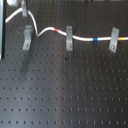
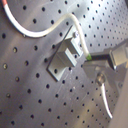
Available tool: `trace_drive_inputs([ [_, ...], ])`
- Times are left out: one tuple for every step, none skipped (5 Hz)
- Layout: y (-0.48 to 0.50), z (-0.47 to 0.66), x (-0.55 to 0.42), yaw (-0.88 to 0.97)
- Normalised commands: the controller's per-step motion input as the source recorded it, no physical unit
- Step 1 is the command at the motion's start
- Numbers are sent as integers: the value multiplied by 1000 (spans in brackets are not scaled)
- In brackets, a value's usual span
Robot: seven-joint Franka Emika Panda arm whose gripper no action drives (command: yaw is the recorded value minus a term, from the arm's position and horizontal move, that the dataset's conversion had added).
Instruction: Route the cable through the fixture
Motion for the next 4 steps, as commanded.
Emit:
trace_drive_inputs([
  [40,249,-363,-528],
  [2,163,-445,-477],
  [143,306,-360,-503],
  [61,286,-112,-29],
])
